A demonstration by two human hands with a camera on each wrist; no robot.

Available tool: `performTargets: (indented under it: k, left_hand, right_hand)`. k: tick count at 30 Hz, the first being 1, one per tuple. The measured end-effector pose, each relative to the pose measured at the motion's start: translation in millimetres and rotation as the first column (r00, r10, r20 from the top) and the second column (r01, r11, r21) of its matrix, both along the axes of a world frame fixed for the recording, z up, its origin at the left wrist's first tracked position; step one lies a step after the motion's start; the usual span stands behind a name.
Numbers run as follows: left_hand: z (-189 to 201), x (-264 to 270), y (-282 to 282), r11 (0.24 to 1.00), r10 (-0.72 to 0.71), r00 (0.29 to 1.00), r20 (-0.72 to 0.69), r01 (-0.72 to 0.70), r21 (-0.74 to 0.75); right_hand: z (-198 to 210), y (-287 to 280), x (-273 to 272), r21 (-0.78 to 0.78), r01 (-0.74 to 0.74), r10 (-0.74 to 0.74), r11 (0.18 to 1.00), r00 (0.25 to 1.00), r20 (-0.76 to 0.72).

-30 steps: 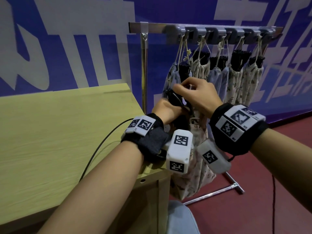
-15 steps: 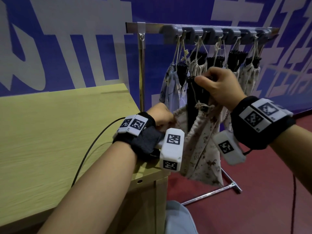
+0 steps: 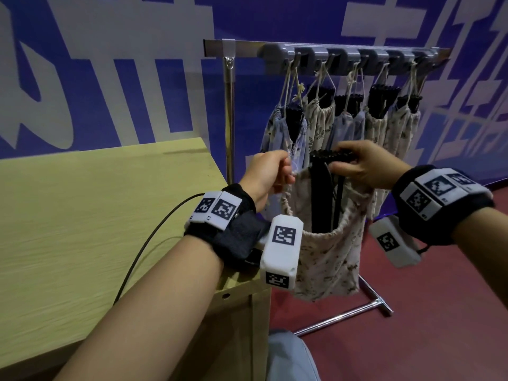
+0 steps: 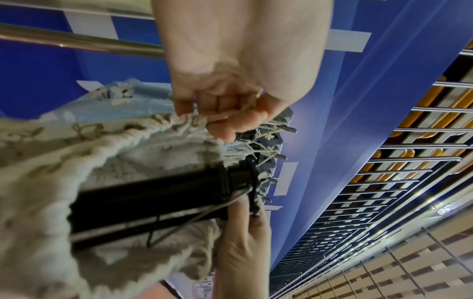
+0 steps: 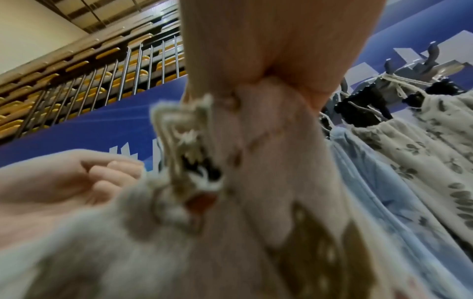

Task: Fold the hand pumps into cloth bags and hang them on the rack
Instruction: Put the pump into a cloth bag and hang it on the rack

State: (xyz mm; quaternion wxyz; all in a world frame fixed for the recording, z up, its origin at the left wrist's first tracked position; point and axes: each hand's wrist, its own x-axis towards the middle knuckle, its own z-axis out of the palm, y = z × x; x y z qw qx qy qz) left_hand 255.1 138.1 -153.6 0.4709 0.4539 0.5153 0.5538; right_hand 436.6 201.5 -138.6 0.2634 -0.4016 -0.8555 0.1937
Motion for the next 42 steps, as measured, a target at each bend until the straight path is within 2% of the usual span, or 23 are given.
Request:
performTargets:
  k: [3, 7, 9, 11, 13, 15, 19, 21, 23, 25, 28, 32, 35, 38, 42]
  left_hand:
    - [1, 3, -1, 1.0, 0.019, 0.986, 0.163, -0.018, -0.011]
    - [0, -1, 0, 0.994, 0.104, 0.933, 0.345, -0.104, -0.017]
    - [-1, -1, 0, 0.993, 0.113, 0.919, 0.378, -0.118, -0.01]
    - [-1, -1, 1, 0.99, 0.129, 0.908, 0.398, -0.143, 0.005]
    - [-1, -1, 2, 0.988, 0.129, 0.903, 0.409, -0.152, 0.024]
    - [-1, 0, 2, 0.987, 0.125, 0.906, 0.405, -0.153, 0.037]
    - [0, -1, 3, 0.979, 0.138, 0.889, 0.436, -0.188, 0.073]
    - [0, -3, 3, 0.976, 0.148, 0.885, 0.442, -0.202, 0.078]
    - [-2, -5, 4, 0.973, 0.165, 0.876, 0.452, -0.22, 0.071]
    - [-2, -6, 5, 0.971, 0.168, 0.871, 0.461, -0.228, 0.077]
    - [-1, -5, 4, 0.975, 0.135, 0.884, 0.448, -0.198, 0.098]
    - [0, -3, 2, 0.981, 0.067, 0.91, 0.409, -0.134, 0.138]
    - [0, -2, 0, 0.985, -0.017, 0.931, 0.364, -0.048, 0.167]
    - [1, 1, -2, 0.987, -0.08, 0.957, 0.279, 0.038, 0.154]
    - [-5, -2, 3, 0.999, 0.04, 0.988, 0.151, -0.039, -0.006]
  right_hand:
    - [-6, 3, 7, -0.129, -0.007, 0.02, 0.992, 0.994, 0.107]
    - [-10, 8, 20, -0.373, 0.068, 0.064, 0.925, 0.942, 0.33]
    - [-15, 9, 24, -0.519, 0.076, 0.065, 0.851, 0.966, 0.249]
    - [-20, 9, 25, -0.671, 0.021, 0.017, 0.741, 0.999, 0.05]
    - [-26, 12, 24, -0.729, -0.012, -0.048, 0.685, 0.997, -0.062]
    - [-32, 16, 20, -0.72, 0.054, -0.143, 0.692, 0.988, -0.063]
    - [-45, 17, 6, -0.58, 0.316, -0.36, 0.75, 0.932, 0.041]
    - [-55, 15, 4, -0.584, 0.406, -0.414, 0.703, 0.901, 0.129]
    - [-65, 11, 8, -0.623, 0.469, -0.403, 0.626, 0.879, 0.256]
    - [-74, 9, 15, -0.668, 0.478, -0.416, 0.57, 0.869, 0.267]
    - [-85, 8, 22, -0.769, 0.419, -0.471, 0.483, 0.865, 0.176]
    - [-93, 11, 22, -0.776, 0.43, -0.585, 0.461, 0.805, 0.098]
    - [-96, 14, 19, -0.76, 0.449, -0.66, 0.47, 0.751, 0.035]
    - [-98, 16, 16, -0.718, 0.494, -0.659, 0.49, 0.749, 0.066]
    - [-90, 21, 8, -0.603, 0.501, -0.63, 0.621, 0.776, -0.004]
